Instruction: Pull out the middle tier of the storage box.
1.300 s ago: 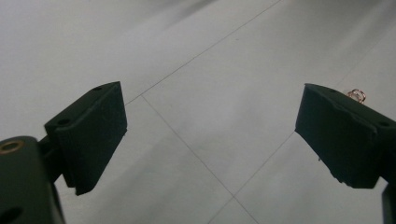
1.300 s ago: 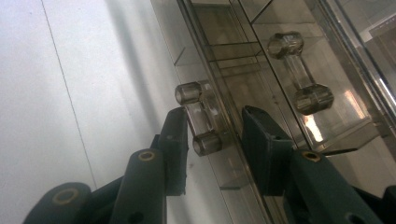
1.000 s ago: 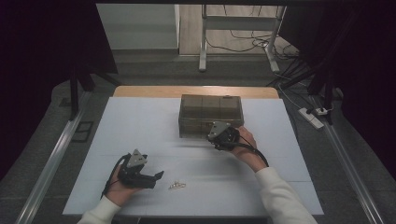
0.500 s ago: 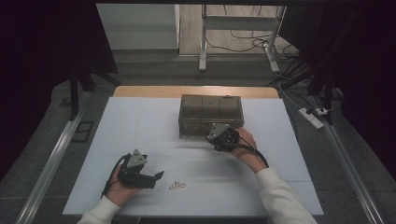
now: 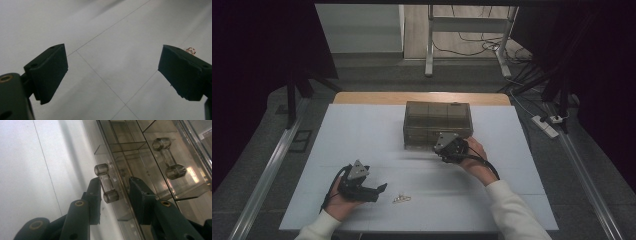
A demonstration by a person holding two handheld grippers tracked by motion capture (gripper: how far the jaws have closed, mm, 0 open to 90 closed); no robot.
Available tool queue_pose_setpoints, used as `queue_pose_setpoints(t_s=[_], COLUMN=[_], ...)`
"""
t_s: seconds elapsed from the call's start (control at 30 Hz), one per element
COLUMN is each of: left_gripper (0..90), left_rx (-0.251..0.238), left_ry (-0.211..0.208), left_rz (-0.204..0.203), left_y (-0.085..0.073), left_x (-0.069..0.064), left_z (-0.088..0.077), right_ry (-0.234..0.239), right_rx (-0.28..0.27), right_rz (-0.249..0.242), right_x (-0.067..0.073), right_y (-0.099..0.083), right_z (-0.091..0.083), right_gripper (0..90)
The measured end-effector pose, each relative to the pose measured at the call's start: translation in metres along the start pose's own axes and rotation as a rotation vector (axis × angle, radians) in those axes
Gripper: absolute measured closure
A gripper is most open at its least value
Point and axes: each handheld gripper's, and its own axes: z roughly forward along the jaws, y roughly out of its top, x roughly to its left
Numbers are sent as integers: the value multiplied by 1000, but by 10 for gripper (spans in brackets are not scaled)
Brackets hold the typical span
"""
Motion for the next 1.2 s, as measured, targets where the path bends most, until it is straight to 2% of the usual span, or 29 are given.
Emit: queue_pose_setpoints(t_s=[1.2], left_gripper=[89], left_rx=[-3], left_ry=[1], left_rz=[-3], left_y=[0], left_x=[0], left_z=[0], right_ry=[25], right_rx=[0], right_rz=[1], right_x=[3], right_y=[-2], right_z=[-5], right_gripper=[622])
